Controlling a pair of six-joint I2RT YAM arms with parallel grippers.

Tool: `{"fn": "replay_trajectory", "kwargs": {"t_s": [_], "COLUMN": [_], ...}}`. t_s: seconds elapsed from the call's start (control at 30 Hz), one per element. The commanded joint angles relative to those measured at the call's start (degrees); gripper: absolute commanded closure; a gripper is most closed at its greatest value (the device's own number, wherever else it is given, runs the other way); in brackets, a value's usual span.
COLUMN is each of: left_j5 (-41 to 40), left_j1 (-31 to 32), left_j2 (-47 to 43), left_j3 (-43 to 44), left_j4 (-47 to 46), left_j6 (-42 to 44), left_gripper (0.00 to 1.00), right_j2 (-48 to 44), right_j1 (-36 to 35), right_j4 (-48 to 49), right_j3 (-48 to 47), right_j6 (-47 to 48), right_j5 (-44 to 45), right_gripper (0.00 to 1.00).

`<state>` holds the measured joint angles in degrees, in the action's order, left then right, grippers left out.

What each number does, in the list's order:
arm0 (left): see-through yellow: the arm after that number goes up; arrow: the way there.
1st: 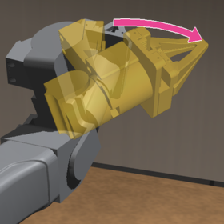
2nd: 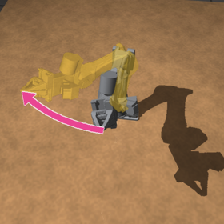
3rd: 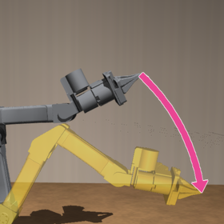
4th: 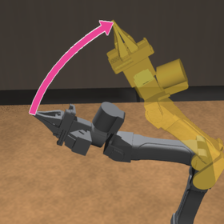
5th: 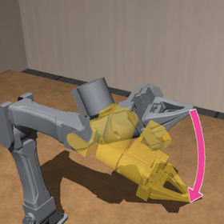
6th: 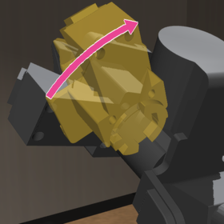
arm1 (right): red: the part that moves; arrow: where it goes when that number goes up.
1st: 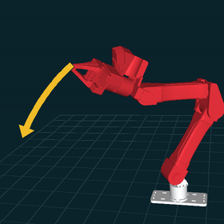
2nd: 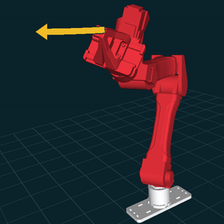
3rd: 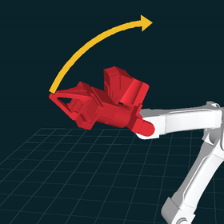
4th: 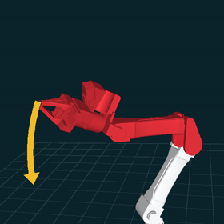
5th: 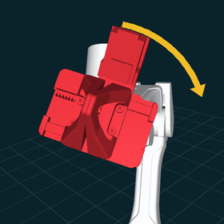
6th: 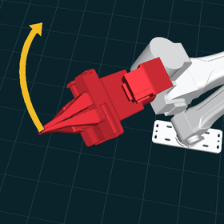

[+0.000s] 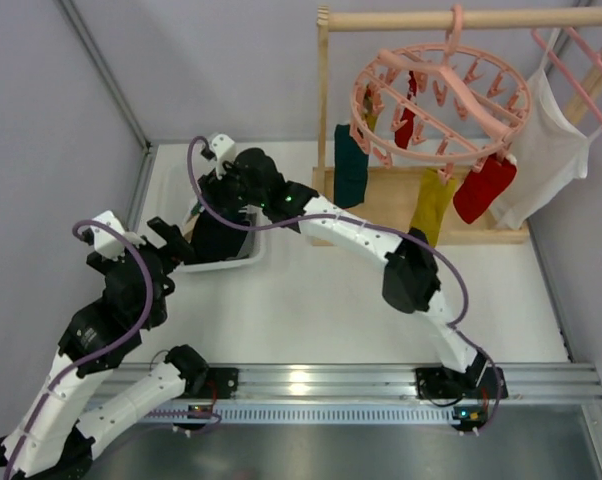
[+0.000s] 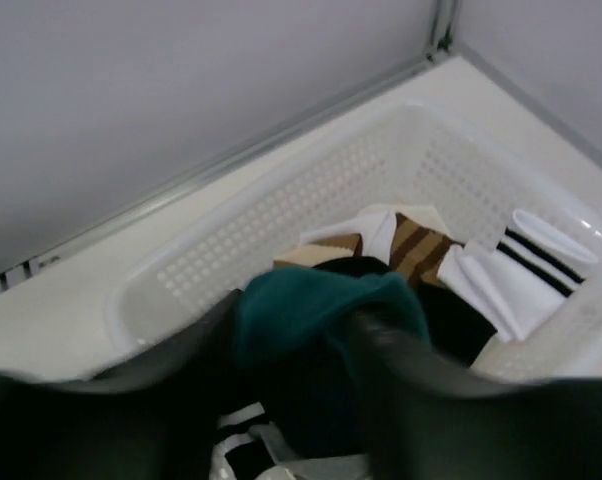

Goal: Remove the socks clipped to the hanger

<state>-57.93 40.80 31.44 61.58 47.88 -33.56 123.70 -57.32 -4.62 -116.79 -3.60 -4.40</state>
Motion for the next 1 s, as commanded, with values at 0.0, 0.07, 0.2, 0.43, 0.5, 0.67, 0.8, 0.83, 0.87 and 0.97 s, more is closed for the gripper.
{"fn": "replay_trajectory", "kwargs": {"t_s": [0.0,0.07,0.2,0.43,0.5,0.67,0.8,0.83,0.87,0.97], "left_j5": [1.24,3.34,4.84,10.11,12.31,18.80,28.47,28.92,29.01,28.23], "left_j1": [-2.65,-3.26,-3.27,-3.27,-3.35,-3.27,-3.27,-3.27,-3.27,-3.27], "left_j2": [1.87,2.48,2.22,1.96,2.83,6.08,6.70,6.62,6.44,6.44], "left_j3": [-0.94,-1.11,-1.29,-1.90,-1.82,-0.41,-0.50,-1.28,-1.64,-3.66], "left_j4": [-0.86,-0.94,-1.21,-3.93,-4.81,-4.73,-4.72,-4.72,-4.81,-4.90], "left_j6": [0.25,0.25,0.51,3.58,4.73,8.58,11.67,11.76,11.68,10.72], "left_gripper": [0.02,0.02,0.02,0.02,0.02,0.02,0.02,0.02,0.02,0.02], "right_j2": [9.26,10.43,-3.34,-36.80,-42.99,-64.52,-80.86,-86.73,-89.05,-94.69], "right_j1": [4.05,4.15,4.32,5.20,5.11,5.11,5.29,5.38,5.55,6.08], "right_j4": [-11.25,-13.30,-3.68,-3.89,-6.44,-13.38,-14.97,-16.02,-17.51,-25.42], "right_j3": [-19.54,-22.51,-1.43,28.61,36.61,55.83,69.48,71.33,73.70,75.21], "right_j6": [2.36,3.07,2.63,-1.23,-3.08,-7.12,-9.41,-9.50,-10.72,-13.97], "right_j5": [-4.91,-2.28,0.62,-0.08,0.18,7.46,19.14,20.56,22.06,28.65], "right_gripper": [0.36,0.01,0.01,0.01,0.01,0.01,0.01,0.01,0.00,0.01]}}
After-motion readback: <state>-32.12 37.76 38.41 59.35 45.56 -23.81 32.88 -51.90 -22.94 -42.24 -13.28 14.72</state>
